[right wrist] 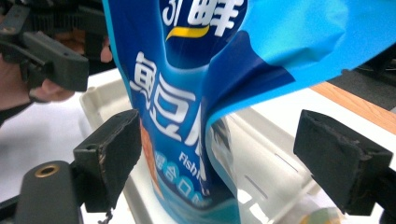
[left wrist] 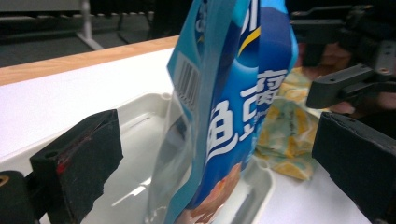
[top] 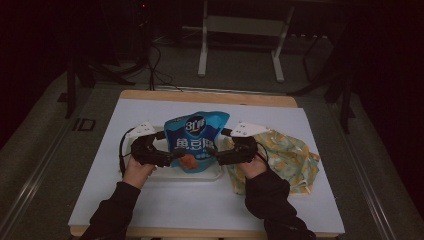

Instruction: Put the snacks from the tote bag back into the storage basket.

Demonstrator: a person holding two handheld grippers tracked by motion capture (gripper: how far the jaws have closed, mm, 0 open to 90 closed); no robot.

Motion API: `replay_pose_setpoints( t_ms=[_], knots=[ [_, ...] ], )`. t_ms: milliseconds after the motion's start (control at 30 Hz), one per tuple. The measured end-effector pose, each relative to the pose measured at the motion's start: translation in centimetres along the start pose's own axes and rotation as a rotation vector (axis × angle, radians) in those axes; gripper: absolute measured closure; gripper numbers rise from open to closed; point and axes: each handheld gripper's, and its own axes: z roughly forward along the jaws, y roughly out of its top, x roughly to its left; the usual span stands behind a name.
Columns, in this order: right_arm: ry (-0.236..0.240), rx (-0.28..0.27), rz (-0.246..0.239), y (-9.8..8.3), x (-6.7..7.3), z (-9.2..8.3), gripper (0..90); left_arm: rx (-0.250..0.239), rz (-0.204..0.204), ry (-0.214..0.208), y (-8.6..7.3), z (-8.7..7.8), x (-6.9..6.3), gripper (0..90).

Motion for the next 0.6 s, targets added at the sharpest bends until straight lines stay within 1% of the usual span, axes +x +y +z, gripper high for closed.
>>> replay_pose_setpoints(
  t_ms=[133,200,233,333,367,400,433,467,500,600],
  knots=[
    [-0.006,0.013,-0.031,0.0,0.0,-0.6,14.9,0.014,0.014,0.023,-0.2,-0.3,-0.4,2.2],
    [-0.006,0.010,-0.037,-0.1,0.0,-0.8,14.9,0.012,0.010,0.029,-0.3,-0.4,-0.6,2.2],
    [-0.009,0.000,-0.029,-0.2,-0.1,-1.4,14.9,0.014,0.013,0.029,-0.4,-0.5,-0.6,2.2],
    [-0.012,-0.002,-0.027,-0.2,-0.1,-1.8,14.8,0.019,0.022,0.036,-0.4,-0.7,-1.0,2.2],
    [-0.014,-0.001,-0.031,-0.3,-0.1,-2.2,14.7,0.016,0.023,0.033,-0.5,-0.8,-1.2,2.2],
    [-0.014,-0.001,-0.031,-0.3,-0.1,-2.2,14.7,0.016,0.024,0.035,-0.5,-0.9,-1.3,2.2],
    [-0.018,0.001,-0.033,-0.3,-0.1,-2.4,14.7,0.024,0.025,0.032,-0.6,-0.9,-1.4,2.2],
    [-0.025,0.006,-0.035,-0.4,-0.2,-2.8,14.7,0.025,0.021,0.035,-0.8,-1.0,-1.5,2.2],
    [-0.030,0.005,-0.033,-0.5,-0.2,-3.0,14.7,0.028,0.012,0.028,-1.0,-1.1,-1.5,2.2],
    [-0.032,0.004,-0.025,-0.7,-0.4,-3.7,14.7,0.024,0.003,0.025,-1.2,-1.3,-1.7,2.2]
  ],
)
